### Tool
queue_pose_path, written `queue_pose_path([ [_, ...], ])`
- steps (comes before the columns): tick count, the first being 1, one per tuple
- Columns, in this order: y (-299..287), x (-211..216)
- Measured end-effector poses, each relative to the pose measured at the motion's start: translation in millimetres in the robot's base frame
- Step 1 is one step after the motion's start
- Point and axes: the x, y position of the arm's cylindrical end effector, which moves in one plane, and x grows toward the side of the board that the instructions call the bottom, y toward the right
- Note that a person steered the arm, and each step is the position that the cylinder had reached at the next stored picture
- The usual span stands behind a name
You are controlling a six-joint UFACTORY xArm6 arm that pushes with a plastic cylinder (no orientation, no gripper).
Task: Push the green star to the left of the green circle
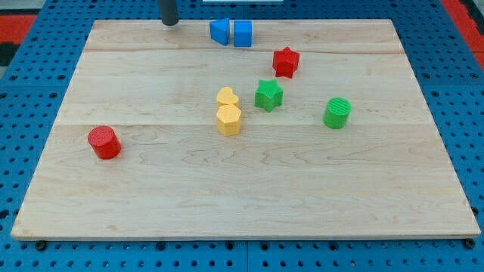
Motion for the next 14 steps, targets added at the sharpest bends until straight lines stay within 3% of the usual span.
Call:
queue_pose_path([
  [10, -21.4, 10.6],
  [12, -5.8, 84.2],
  [14, 83.6, 150.6],
])
